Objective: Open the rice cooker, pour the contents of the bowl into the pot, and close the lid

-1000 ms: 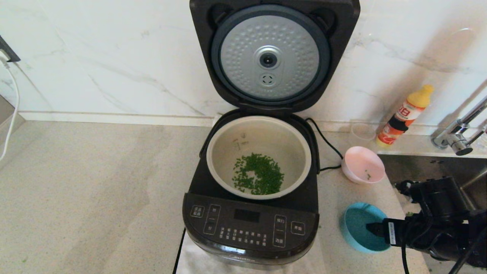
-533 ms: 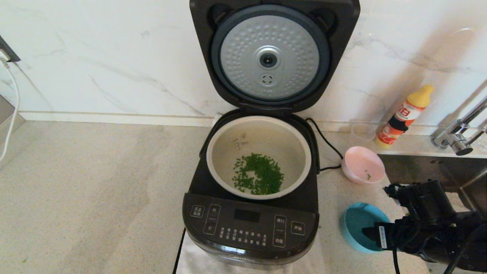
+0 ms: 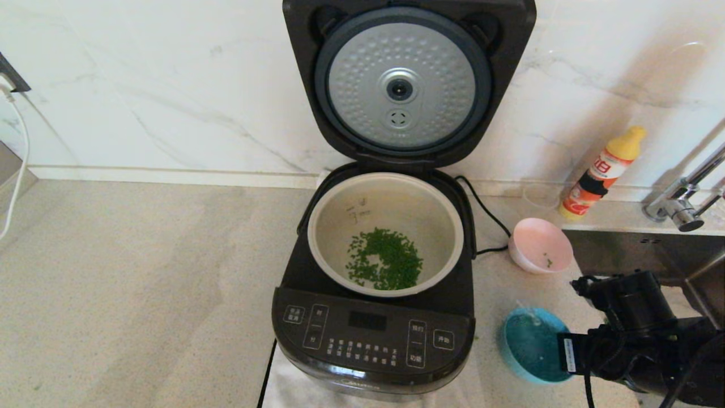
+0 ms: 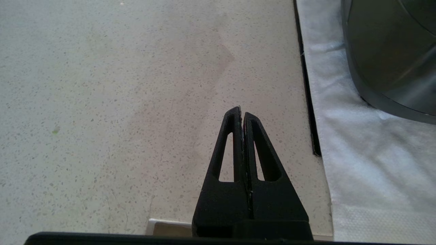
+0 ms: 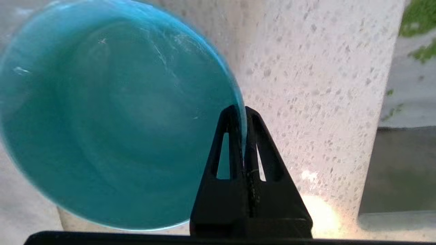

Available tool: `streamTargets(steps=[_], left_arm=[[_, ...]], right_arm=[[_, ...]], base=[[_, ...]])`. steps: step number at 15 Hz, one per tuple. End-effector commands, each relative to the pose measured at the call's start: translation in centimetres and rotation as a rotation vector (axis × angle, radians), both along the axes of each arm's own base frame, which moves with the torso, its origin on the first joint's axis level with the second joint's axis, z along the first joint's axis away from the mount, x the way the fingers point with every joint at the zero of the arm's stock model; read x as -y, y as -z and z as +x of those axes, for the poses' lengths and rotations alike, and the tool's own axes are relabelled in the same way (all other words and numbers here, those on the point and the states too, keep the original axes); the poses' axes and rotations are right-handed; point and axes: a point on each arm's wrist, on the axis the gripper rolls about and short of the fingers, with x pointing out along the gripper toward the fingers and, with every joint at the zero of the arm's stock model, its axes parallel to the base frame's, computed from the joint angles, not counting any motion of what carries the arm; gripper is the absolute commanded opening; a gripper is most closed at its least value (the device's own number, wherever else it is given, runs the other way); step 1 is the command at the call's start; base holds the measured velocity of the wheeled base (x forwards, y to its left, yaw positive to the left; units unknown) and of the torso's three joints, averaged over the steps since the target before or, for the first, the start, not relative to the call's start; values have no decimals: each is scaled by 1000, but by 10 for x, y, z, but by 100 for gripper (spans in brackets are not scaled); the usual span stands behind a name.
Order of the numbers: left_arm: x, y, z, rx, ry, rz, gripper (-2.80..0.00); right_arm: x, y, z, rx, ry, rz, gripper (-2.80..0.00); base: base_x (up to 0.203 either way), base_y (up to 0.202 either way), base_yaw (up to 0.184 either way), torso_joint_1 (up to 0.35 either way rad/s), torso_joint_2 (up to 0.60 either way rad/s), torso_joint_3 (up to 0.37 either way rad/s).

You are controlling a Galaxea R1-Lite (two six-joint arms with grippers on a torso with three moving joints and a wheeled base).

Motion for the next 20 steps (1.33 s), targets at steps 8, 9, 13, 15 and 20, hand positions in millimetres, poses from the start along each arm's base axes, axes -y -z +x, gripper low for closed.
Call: streamTargets(steps=[8, 9, 13, 15, 20], left_arm=[[0, 0, 0, -2, 0, 0, -280], [0, 0, 0, -1, 0, 0, -280], [0, 0, 0, -2, 0, 0, -280], [0, 0, 0, -2, 0, 0, -280], [0, 0, 0, -2, 0, 0, -280]], right_arm=[[1, -7, -1, 30, 9, 3, -280], [2, -8, -3, 36, 10, 6, -280], [5, -26, -12, 103, 12, 19, -280], [6, -35, -16, 130, 10, 25, -280], [9, -46, -27, 143, 5, 33, -280]], base=[[0, 0, 0, 0, 0, 0], [0, 0, 0, 0, 0, 0], [0, 0, 0, 0, 0, 0], [0, 0, 0, 0, 0, 0], [0, 0, 0, 0, 0, 0]])
